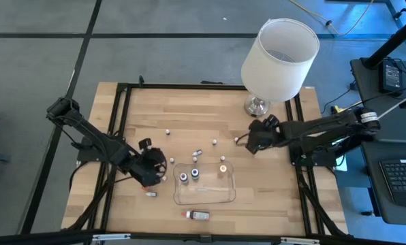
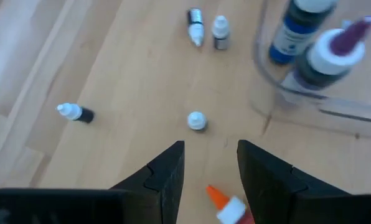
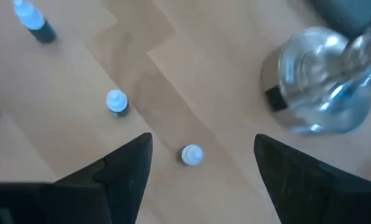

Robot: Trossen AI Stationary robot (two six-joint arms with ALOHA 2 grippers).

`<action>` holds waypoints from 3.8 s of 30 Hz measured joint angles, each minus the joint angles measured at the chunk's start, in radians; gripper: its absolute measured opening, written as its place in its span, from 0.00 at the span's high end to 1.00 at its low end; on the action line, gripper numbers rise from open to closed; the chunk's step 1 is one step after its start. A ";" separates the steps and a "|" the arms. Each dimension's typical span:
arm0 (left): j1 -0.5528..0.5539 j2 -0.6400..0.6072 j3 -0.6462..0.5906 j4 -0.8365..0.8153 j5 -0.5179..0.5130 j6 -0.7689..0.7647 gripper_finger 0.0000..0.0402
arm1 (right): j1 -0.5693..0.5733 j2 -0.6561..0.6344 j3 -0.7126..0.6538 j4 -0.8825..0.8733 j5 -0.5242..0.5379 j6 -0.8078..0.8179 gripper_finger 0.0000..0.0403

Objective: Pick & Place food coloring
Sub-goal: Put the small pink food coloring bottle into the container

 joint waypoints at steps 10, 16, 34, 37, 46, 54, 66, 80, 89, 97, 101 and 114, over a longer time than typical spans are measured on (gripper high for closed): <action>-0.003 -0.311 -0.351 0.511 -0.019 0.070 0.64 | -0.063 -0.044 -0.114 0.110 -0.080 0.039 0.30; -0.004 -0.378 -0.480 0.725 -0.001 0.111 0.64 | -0.067 -0.012 -0.144 0.138 -0.044 0.141 0.30; -0.004 -0.380 -0.505 0.742 0.008 0.148 0.64 | -0.067 0.106 -0.144 0.221 -0.033 0.162 0.30; -0.004 -0.380 -0.505 0.742 0.008 0.148 0.64 | -0.067 0.139 -0.144 0.235 -0.034 0.187 0.30; -0.004 -0.380 -0.505 0.745 0.008 0.148 0.64 | -0.098 0.203 -0.144 0.232 -0.054 0.235 0.31; -0.004 -0.380 -0.505 0.745 0.008 0.148 0.64 | -0.129 0.211 -0.143 0.240 -0.067 0.212 0.47; -0.004 -0.380 -0.505 0.745 0.009 0.148 0.64 | -0.134 0.211 -0.143 0.240 -0.085 0.184 0.80; -0.004 -0.380 -0.505 0.745 0.009 0.140 0.64 | -0.112 0.207 0.007 0.127 -0.131 0.125 0.83; -0.004 -0.380 -0.505 0.745 0.009 0.140 0.64 | 0.085 0.207 0.317 0.139 -0.033 -0.061 0.83; -0.004 -0.380 -0.505 0.745 0.009 0.140 0.64 | 0.314 0.291 0.501 0.323 -0.033 -0.330 0.83; -0.004 -0.380 -0.505 0.745 0.009 0.140 0.64 | 0.407 0.405 0.613 0.326 -0.036 -0.401 0.83; -0.004 -0.380 -0.505 0.745 0.009 0.140 0.64 | 0.457 0.760 0.821 0.293 -0.164 -0.278 0.83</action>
